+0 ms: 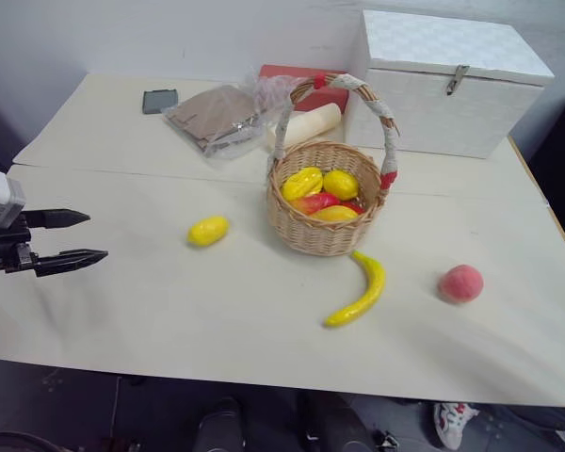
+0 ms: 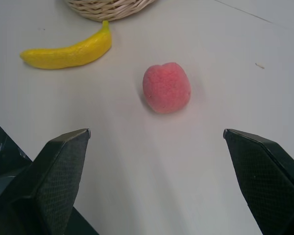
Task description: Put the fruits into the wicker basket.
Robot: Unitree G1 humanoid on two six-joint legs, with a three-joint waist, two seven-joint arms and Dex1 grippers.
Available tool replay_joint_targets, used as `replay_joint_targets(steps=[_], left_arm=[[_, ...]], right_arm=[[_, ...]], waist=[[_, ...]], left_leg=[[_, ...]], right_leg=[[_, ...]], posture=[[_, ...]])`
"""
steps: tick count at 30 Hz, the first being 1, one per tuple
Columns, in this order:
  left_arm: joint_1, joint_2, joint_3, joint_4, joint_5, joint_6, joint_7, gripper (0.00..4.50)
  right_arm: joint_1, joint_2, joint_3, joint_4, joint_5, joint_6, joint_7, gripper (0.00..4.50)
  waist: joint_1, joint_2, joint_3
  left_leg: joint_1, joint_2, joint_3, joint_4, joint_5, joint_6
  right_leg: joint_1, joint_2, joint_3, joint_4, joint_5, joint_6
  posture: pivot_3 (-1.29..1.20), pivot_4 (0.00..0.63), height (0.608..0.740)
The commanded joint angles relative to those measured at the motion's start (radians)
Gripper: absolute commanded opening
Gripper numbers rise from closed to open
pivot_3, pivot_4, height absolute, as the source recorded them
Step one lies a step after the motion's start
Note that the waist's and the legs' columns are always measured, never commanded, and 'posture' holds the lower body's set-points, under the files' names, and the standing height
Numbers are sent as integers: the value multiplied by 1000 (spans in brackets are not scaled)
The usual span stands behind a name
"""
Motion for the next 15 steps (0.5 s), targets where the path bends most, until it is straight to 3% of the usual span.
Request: replay_joint_targets(steps=[1, 15], left_arm=[[5, -9, 3, -25, 12, -25, -2, 4477], [-60, -53, -2, 4, 57, -70, 107, 4477]], right_arm=[[-8, -4, -17, -4, -2, -15, 22, 4500], [-44, 15, 29, 41, -87, -80, -23, 4500]], waist=[[1, 0, 0], [2, 0, 0]], left_leg=[[0, 0, 0, 0, 0, 0], [0, 0, 0, 1, 0, 0]], right_leg=[[0, 0, 0, 0, 0, 0], [0, 0, 0, 1, 0, 0]], posture=[[0, 150, 740], [0, 150, 740]])
